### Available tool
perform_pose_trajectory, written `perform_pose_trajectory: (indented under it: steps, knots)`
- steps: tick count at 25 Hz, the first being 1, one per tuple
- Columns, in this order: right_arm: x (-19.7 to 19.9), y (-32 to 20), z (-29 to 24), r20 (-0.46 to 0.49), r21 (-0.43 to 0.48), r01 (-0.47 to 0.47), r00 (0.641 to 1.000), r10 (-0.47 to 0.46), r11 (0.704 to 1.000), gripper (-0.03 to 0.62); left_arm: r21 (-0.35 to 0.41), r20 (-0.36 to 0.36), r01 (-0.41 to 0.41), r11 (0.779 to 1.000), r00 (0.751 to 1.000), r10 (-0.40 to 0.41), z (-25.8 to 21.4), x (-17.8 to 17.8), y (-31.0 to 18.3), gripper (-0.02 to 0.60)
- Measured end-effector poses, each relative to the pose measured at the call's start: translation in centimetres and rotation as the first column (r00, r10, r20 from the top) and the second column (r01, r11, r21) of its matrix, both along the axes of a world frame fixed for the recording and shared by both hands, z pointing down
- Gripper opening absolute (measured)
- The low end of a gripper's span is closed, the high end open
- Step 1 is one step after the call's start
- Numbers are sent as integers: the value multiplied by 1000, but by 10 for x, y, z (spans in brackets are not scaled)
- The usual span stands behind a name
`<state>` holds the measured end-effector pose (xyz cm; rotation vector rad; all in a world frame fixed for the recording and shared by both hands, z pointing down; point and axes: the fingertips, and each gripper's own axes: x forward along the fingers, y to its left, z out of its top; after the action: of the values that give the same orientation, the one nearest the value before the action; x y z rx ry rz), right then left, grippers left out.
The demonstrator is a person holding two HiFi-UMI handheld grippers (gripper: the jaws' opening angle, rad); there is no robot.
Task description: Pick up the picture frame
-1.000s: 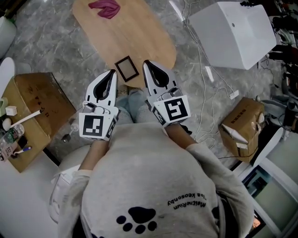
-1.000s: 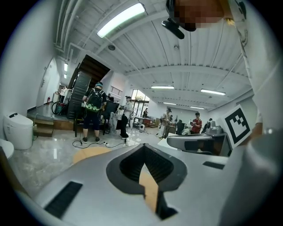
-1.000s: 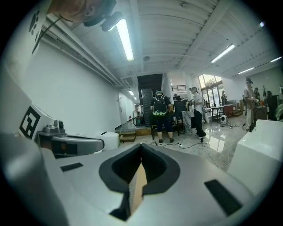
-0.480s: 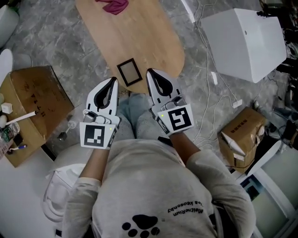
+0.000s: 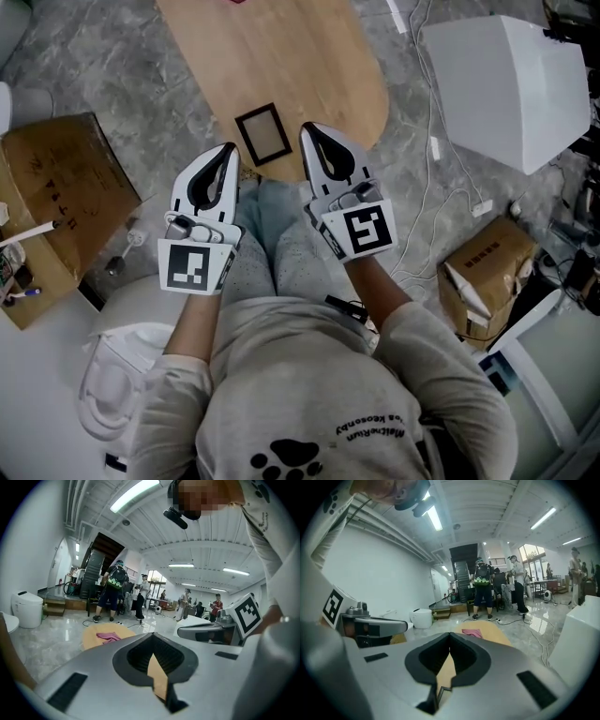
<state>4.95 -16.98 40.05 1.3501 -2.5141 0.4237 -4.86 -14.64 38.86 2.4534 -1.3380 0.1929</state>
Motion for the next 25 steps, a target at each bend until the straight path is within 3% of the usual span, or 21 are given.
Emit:
perform_pose_trajectory:
  steps: [8, 25]
  knots:
    - [2, -7, 39, 4, -2, 33, 999, -33, 999, 8, 7, 40, 17, 1000, 999, -17, 36, 5, -18, 8]
    - [2, -5, 129, 5, -56, 65, 998, -65, 996, 8, -76, 50, 41, 996, 998, -38, 129, 8, -4, 8]
